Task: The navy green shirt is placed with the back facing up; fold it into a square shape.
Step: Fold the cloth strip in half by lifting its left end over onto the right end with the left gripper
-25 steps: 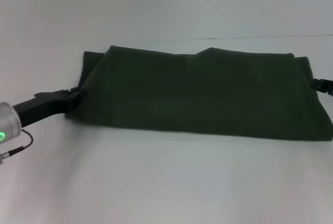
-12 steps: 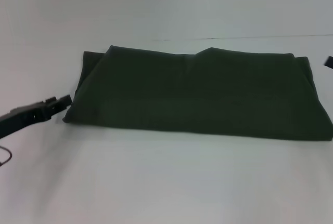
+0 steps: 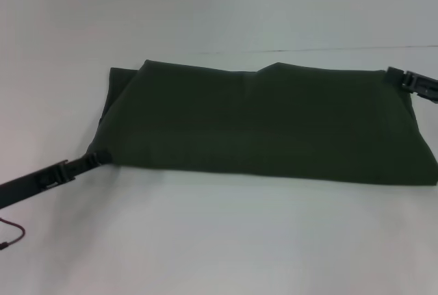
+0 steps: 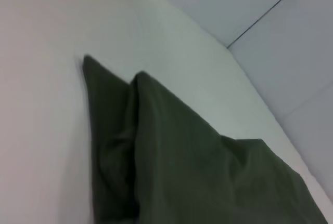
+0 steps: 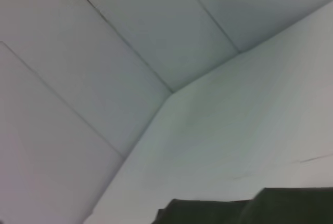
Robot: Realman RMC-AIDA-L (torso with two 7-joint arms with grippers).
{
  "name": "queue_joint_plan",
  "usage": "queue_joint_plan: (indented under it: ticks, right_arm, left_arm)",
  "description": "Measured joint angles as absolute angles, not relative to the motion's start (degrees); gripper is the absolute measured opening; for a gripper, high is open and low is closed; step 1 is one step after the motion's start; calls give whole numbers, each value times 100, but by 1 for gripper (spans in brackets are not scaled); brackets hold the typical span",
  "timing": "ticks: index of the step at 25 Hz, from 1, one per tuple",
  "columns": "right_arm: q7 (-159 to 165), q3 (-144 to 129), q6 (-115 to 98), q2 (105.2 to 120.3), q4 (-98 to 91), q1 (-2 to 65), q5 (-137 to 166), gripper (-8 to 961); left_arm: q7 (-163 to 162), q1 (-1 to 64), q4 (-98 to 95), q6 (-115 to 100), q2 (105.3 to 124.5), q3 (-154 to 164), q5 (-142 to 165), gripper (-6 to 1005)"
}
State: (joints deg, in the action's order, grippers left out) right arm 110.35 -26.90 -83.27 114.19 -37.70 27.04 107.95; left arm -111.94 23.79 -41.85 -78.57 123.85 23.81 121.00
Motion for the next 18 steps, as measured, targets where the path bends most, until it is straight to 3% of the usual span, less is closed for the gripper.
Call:
queue_joint_plan:
  ticks: [3, 8, 18]
  right_arm:
    - [11002, -2683, -8247, 11462, -3729, 2810, 10788, 867]
    - [10920, -2674, -8206, 11488, -3730, 2867, 10720, 931]
    - [10907, -2671, -8200, 11438, -3775, 2927, 10515, 931]
  left_arm:
    - [-11549, 2498, -4034, -7825, 12359, 2426, 12236, 589]
    - [-11843, 2637, -3883, -7769, 12318, 2466, 12314, 814]
    - [-12628, 2842, -3687, -7259, 12217, 2557, 12505, 883]
